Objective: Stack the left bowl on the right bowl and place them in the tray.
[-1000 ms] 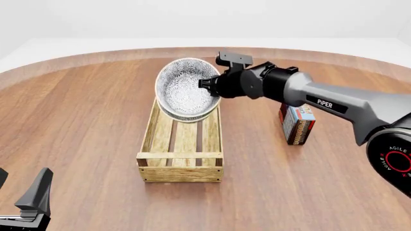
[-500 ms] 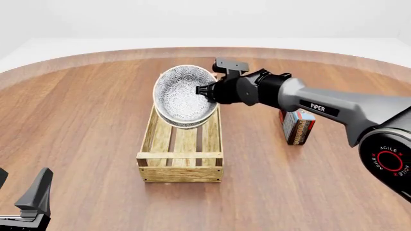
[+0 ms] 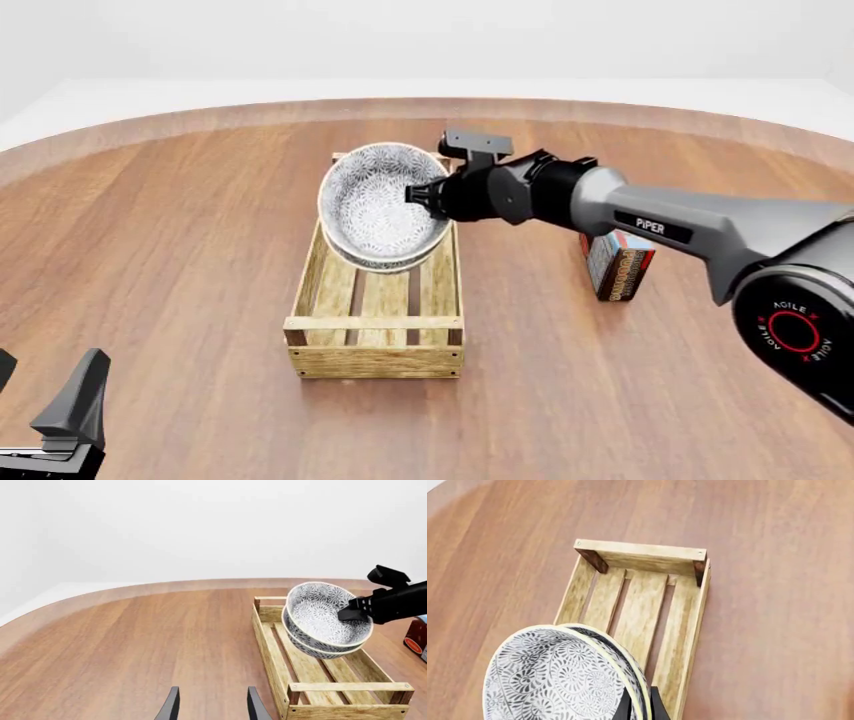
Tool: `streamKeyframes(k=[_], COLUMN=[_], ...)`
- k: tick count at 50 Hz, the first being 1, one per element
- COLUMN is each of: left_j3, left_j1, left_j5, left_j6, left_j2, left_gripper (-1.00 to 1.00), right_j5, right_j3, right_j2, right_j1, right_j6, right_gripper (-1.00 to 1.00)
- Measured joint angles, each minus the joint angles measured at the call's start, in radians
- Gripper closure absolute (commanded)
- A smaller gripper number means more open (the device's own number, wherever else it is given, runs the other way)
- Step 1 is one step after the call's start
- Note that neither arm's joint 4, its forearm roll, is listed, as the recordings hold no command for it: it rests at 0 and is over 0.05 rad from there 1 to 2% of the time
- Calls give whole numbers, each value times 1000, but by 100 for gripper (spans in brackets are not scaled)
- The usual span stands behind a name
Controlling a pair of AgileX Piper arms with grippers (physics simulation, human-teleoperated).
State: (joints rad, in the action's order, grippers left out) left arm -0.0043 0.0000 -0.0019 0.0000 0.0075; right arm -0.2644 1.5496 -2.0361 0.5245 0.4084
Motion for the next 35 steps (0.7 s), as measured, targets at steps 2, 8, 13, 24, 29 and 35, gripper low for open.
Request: streamKeyframes(k=[2, 8, 13, 24, 29, 35], left_j3=[0, 0, 0, 0, 0, 0], left_j1=[0, 0, 0, 0, 0, 0], left_j5=[0, 0, 0, 0, 0, 0], left_j6=[0, 0, 0, 0, 0, 0], left_j2=[0, 0, 0, 0, 0, 0], left_gripper=[-100, -100, -100, -100, -100, -100], right_j5=[1, 1, 2, 6, 8, 9], right_j3=[0, 2, 5, 6, 6, 9], right_j2=[-2, -8, -13, -22, -27, -29], right_j1=[0, 0, -1, -1, 1, 6], right_j6=[-1, -2, -4, -4, -4, -3], right_gripper=[100, 100, 100, 100, 100, -100])
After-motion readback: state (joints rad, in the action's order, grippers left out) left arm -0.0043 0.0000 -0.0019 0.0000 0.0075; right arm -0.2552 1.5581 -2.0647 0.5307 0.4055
